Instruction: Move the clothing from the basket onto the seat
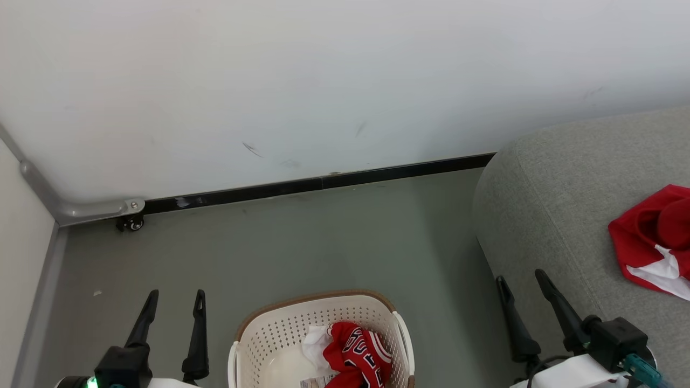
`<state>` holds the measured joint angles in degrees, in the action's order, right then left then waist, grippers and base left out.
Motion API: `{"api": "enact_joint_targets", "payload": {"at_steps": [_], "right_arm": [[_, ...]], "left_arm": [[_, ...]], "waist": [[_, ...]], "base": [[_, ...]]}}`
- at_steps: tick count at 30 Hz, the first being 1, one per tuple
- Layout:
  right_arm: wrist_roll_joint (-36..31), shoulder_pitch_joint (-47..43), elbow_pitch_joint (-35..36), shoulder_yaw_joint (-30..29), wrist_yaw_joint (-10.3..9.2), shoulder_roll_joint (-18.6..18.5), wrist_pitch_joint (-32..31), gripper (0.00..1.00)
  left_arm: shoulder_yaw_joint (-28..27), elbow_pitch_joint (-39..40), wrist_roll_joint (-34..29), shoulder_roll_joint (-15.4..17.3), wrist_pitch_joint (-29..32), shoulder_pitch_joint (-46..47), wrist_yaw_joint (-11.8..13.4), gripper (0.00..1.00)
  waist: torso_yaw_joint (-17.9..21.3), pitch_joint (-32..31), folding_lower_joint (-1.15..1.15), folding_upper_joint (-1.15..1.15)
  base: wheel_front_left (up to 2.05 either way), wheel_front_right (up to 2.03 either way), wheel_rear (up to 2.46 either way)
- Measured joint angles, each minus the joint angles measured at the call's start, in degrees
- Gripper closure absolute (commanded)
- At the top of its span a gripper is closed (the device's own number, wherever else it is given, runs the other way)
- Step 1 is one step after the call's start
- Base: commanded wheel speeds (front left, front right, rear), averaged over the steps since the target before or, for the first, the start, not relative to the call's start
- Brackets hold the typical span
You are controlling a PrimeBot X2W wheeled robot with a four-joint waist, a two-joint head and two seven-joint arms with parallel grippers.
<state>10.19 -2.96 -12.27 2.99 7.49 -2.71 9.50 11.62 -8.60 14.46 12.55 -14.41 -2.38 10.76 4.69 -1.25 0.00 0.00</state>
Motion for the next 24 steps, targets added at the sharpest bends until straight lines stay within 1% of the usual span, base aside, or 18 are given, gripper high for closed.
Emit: {"api": "enact_joint_targets", "payload": {"at_steps": [5,6,10,16,17,24], "right_arm": [[0.00,0.00,1.27,-0.36,0.00,0.03,0.00,0.00],[-0.04,0.00,1.55,-0.94,0.00,0.08,0.00,0.00],[-0.62,-0.16,2.33,-2.82,0.00,0.16,0.00,0.00],[-0.90,-0.86,3.72,-5.80,0.00,0.27,0.08,0.00],[-0.90,-0.86,3.72,-5.80,0.00,0.27,0.08,0.00],[-1.99,-2.01,6.25,-8.66,0.00,0.35,0.26,0.00]], "left_arm": [[1.67,-0.33,-1.02,0.12,0.00,0.01,-0.82,0.00],[2.67,-0.88,-1.12,0.29,0.00,0.09,-1.80,0.00],[4.76,-2.94,-1.89,0.63,0.00,0.88,-3.57,0.00],[8.06,-4.91,-3.25,0.44,0.34,5.39,-6.14,0.00],[8.06,-4.91,-3.25,0.44,0.34,5.39,-6.14,0.00],[11.66,-8.02,-4.90,-0.77,1.46,10.43,-8.54,0.00]], "waist": [[0.14,0.65,0.00,0.00],[0.24,0.98,0.00,0.00],[0.52,1.83,0.00,0.00],[1.12,3.48,0.00,0.00],[1.12,3.48,0.00,0.00],[2.04,5.95,0.00,0.00]], "base": [[0.00,0.00,0.00],[0.00,0.00,0.00],[0.00,0.00,0.00],[0.00,0.00,0.00],[0.00,0.00,0.00],[0.00,0.00,0.00]]}}
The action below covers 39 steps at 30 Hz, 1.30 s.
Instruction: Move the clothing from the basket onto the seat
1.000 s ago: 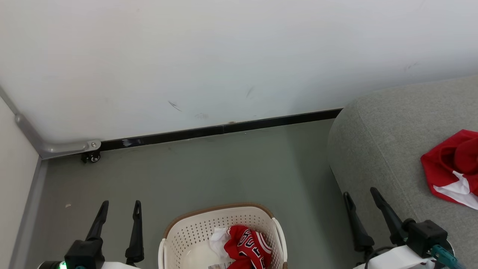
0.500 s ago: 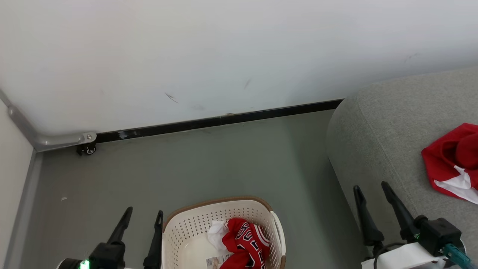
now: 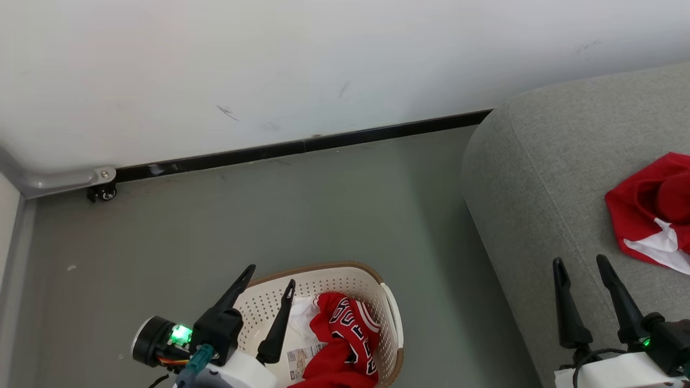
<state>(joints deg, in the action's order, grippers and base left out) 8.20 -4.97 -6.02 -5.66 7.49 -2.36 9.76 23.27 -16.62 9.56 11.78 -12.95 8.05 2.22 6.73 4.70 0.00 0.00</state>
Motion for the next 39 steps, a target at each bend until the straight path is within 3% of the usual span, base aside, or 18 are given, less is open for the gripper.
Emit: {"api": "enact_joint_targets", "payload": {"at_steps": [20,39], "right_arm": [[-0.37,1.51,5.86,-1.15,0.00,0.16,1.01,0.00],[1.56,7.97,8.27,-0.52,0.00,0.16,2.37,0.00]], "left_arm": [[4.88,-10.99,-4.52,-1.32,2.44,9.21,-3.76,0.00],[5.02,-21.35,-6.21,-1.72,3.82,16.94,-3.80,0.00]], "waist": [[3.55,10.06,0.00,0.00],[7.75,20.51,0.00,0.00]], "base": [[0.00,0.00,0.00],[0.00,0.00,0.00]]}}
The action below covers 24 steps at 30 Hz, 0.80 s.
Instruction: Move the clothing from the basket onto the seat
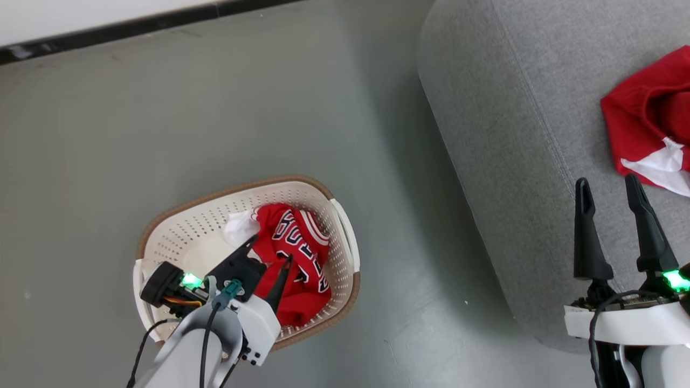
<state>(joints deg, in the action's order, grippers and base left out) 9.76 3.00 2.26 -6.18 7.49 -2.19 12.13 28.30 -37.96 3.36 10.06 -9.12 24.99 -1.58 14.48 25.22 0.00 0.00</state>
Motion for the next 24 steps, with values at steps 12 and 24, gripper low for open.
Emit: {"api": "enact_joint_targets", "payload": {"at_steps": [12,24], "right_arm": [[1.04,4.91,1.02,0.53,0.00,0.00,0.98,0.00],[2.00,7.43,1.36,1.23,0.00,0.00,1.53,0.00]], "left_arm": [[-0.40,-5.41,-0.69,0.35,-0.45,4.93,0.59,0.00],[-0.38,-10.61,-2.24,1.47,0.05,9.70,1.18,0.00]], "waist": [[2.42,6.46,0.00,0.00],[4.17,12.13,0.00,0.00]], "base": [[0.00,0.00,0.00],[0.00,0.00,0.00]]}}
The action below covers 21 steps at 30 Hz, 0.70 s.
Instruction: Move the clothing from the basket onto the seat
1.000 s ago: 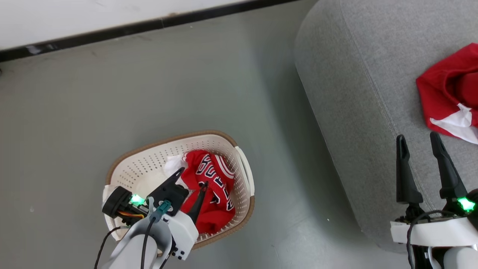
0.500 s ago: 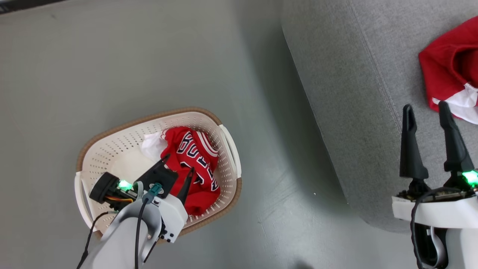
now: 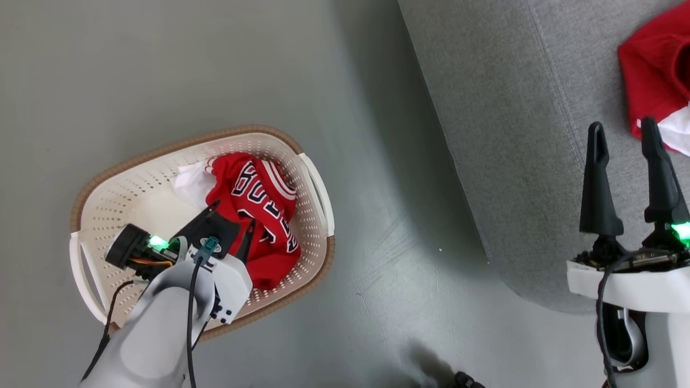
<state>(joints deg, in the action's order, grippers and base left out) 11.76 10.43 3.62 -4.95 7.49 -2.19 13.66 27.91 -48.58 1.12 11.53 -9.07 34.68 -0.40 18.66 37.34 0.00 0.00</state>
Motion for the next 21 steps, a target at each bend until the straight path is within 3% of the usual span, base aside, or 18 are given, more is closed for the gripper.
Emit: {"api": "enact_joint_targets", "payload": {"at_steps": [21], "right_arm": [[1.80,5.50,1.00,1.77,0.00,0.00,0.55,0.00]], "left_arm": [[0.91,-6.98,-2.56,0.64,2.93,7.93,1.31,0.00]], "waist": [[2.49,8.19,0.00,0.00]], "base": [[0.00,0.00,0.00]]}}
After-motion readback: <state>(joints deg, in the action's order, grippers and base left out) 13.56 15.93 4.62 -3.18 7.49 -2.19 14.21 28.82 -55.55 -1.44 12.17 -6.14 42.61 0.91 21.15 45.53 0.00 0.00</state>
